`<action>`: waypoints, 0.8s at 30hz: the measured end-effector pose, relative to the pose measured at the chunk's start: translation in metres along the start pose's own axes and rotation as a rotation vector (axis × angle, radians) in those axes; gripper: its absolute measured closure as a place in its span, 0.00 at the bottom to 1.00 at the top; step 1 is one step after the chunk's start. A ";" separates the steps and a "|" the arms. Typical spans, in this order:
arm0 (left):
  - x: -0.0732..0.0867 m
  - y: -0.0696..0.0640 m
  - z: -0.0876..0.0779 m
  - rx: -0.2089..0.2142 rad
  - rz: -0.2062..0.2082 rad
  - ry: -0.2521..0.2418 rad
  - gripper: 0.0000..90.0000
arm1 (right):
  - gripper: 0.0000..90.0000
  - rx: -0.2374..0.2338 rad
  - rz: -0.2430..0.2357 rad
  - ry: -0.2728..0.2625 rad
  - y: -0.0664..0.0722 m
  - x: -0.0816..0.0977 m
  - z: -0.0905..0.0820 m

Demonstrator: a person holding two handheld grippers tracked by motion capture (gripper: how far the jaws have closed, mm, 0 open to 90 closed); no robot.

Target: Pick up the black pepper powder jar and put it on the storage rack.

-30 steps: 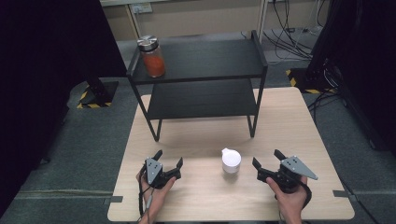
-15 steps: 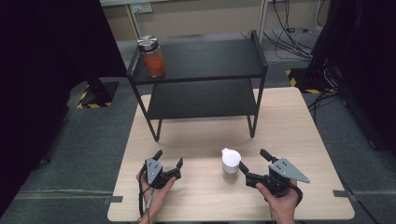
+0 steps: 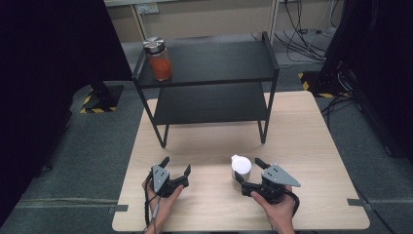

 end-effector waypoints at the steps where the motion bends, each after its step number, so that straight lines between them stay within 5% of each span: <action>1: 0.000 0.000 0.000 0.000 -0.001 0.000 0.12 | 0.16 -0.004 0.003 0.002 0.000 0.001 0.002; 24: -0.001 0.000 0.000 0.001 0.005 0.006 0.12 | 0.33 0.021 -0.035 0.036 0.005 0.011 0.020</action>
Point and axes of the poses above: each handheld gripper's, and its own axes: z roughly forward along the jaws, x roughly out of its underside, y roughly to its left, the point moved 4 cm from there along z, roughly forward along the jaws, and after that the axes turned 7 degrees about -x, right-handed, at the moved point
